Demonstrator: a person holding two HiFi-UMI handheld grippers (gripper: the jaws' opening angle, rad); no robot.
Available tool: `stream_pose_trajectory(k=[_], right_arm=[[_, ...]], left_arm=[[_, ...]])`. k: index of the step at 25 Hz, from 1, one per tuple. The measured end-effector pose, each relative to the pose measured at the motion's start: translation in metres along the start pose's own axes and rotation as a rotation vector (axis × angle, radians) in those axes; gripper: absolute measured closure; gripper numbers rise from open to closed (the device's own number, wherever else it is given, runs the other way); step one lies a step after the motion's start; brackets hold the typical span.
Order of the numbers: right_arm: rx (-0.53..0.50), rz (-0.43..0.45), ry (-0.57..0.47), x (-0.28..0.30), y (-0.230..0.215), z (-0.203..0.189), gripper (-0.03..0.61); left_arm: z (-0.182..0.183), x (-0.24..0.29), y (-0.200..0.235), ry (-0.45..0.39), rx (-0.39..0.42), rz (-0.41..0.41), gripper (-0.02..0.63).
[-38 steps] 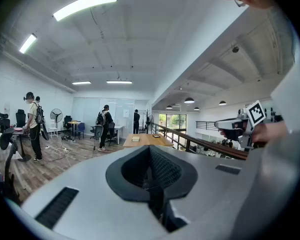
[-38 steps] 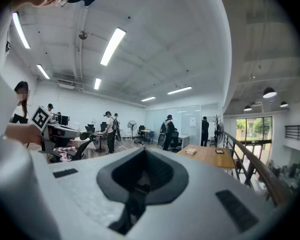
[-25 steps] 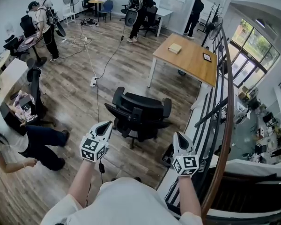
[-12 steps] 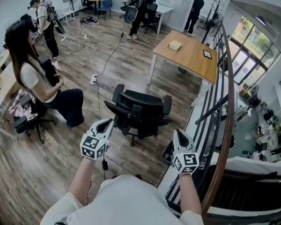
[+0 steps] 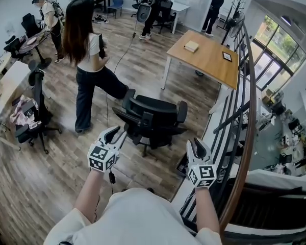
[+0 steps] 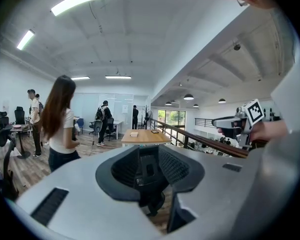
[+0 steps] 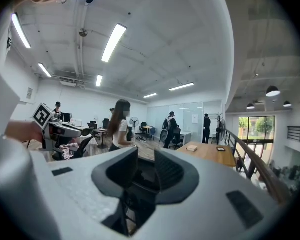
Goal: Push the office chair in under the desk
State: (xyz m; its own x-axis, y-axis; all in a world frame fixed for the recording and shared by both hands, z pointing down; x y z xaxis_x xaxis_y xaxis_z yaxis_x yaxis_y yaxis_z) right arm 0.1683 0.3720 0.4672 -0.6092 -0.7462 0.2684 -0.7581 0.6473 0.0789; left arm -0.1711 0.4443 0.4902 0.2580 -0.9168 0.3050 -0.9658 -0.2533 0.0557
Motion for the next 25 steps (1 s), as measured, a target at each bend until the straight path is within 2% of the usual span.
stream_pose_trajectory(k=[5, 16, 25], right_arm=[[0.011, 0.016, 0.017, 0.003, -0.011, -0.004, 0.435], [0.004, 0.052, 0.028, 0.008, -0.045, -0.017, 0.43], [0.012, 0.101, 0.065, 0.016, -0.064, -0.038, 0.43]], left_arm=[[0.002, 0.009, -0.005, 0.012, 0.005, -0.005, 0.466], [0.001, 0.031, -0.028, 0.011, -0.005, 0.014, 0.453], [-0.009, 0.035, -0.039, 0.031, -0.038, 0.068, 0.451]])
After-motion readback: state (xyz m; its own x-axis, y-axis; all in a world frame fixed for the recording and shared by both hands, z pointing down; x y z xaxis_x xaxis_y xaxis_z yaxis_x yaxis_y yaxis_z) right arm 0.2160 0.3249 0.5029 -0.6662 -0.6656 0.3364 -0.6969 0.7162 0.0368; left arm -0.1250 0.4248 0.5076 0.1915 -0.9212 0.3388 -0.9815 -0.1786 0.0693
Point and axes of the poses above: the fingertips, and each gripper's own axes: x forward along the fingers, y to its left, z out of its top, the point moved 6 cm from there along -x, backward along the fingers, and after that the axes turned 7 degrees about y, right-handed, at the moved point
